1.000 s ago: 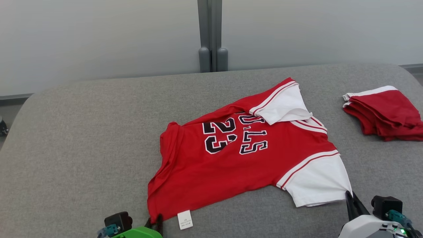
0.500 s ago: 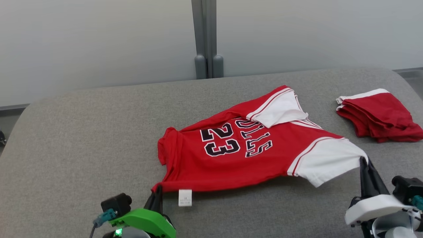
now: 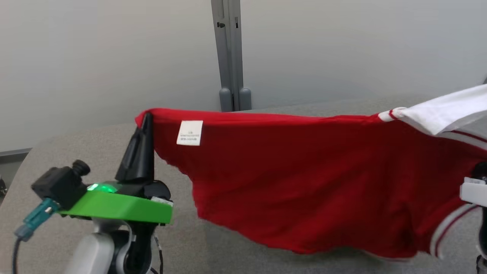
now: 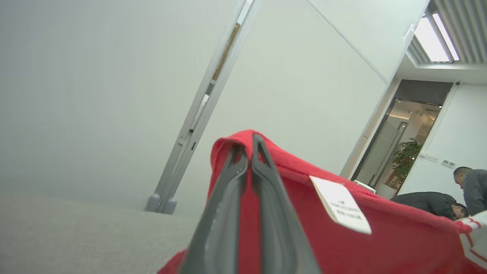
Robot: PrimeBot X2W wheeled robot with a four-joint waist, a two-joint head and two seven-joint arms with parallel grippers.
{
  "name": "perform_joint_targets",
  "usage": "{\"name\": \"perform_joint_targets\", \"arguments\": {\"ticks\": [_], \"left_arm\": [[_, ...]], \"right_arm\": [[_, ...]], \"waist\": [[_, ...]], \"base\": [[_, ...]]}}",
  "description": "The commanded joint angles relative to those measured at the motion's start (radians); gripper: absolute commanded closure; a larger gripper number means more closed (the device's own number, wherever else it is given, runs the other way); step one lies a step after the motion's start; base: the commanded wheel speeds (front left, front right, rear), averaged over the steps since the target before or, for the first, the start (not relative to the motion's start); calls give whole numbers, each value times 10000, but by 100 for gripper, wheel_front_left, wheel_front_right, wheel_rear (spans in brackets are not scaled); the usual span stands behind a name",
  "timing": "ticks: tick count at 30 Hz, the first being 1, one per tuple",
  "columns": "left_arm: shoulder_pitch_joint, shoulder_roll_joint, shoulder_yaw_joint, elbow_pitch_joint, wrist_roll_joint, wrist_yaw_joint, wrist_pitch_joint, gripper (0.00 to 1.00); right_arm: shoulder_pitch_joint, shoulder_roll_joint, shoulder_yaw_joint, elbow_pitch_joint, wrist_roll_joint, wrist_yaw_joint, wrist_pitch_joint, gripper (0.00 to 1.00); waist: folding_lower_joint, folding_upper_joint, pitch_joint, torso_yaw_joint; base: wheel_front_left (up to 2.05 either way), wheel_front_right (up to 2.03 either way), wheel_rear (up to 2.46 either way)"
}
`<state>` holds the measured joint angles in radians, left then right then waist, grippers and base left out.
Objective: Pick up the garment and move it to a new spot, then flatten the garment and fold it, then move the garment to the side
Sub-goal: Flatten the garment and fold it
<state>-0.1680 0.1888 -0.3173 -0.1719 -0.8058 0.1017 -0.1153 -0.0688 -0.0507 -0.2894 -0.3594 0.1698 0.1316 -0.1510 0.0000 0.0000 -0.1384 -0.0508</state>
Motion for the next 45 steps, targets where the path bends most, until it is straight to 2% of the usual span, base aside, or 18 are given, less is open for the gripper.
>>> {"name": "perform_joint_targets", "arguments": {"ticks": [1,5,10,14,16,20,22,25,28,31,35,37,40,45], "left_arm": [[-115,254,164,-708,8,186,196,100],[-184,717,441,-2730,-18,672,959,100],[-203,1104,702,-4565,-267,1249,1914,100],[-324,1343,857,-4777,-388,1560,2480,100],[-451,1207,780,-4385,-758,1570,2735,100],[-1449,1329,819,-2704,-1067,1286,3127,100],[-2520,1444,807,-1623,-907,1126,3326,100],[-4622,1537,687,478,-462,787,3359,100],[-7070,1507,452,2707,296,494,3089,100],[-8948,1320,357,4670,852,235,2440,100],[-10864,1113,451,6805,1239,-218,1132,100],[-11278,997,415,7664,1265,-583,643,100],[-11531,921,239,8809,1338,-1112,204,100],[-11133,815,-34,10409,1516,-1527,-407,100]], "right_arm": [[-220,-98,-124,-504,11,-21,170,100],[-700,-434,-505,-1796,169,-21,639,100],[-1179,-902,-978,-2752,515,-21,1279,100],[-1233,-1036,-956,-2771,754,-21,1765,100],[-1283,-945,-575,-2333,1081,-19,1993,100],[-1939,-1022,485,-864,1309,-19,2172,100],[-2797,-1214,1115,134,1225,-18,2202,100],[-4826,-1415,2024,2165,932,-18,1913,100],[-7411,-1349,2626,4442,339,-18,1331,100],[-9534,-955,2694,6578,-418,-18,466,100],[-11656,-364,2114,8864,-1391,-20,-676,100],[-12166,-141,1980,9594,-1615,-20,-936,100],[-12310,-3,2297,10324,-1505,-18,-1100,100],[-11573,-7,2944,10579,-526,-20,-1142,100]], "waist": [[0,0,-99,-125],[0,0,-92,-270],[0,0,113,-389],[0,0,521,-385],[0,0,806,-370],[0,0,1456,-330],[0,0,2047,-346],[0,0,2774,-422],[0,0,3370,-531],[0,0,3651,-671],[0,0,4000,-812],[0,0,4351,-843],[0,0,5169,-853],[0,0,6431,-824]], "base": [[0,0,0],[0,0,0],[0,0,0],[0,0,0],[0,0,0],[0,0,0],[0,0,0],[0,0,0],[0,0,0],[0,0,0],[0,0,0],[0,0,0],[0,0,0],[0,0,0]]}}
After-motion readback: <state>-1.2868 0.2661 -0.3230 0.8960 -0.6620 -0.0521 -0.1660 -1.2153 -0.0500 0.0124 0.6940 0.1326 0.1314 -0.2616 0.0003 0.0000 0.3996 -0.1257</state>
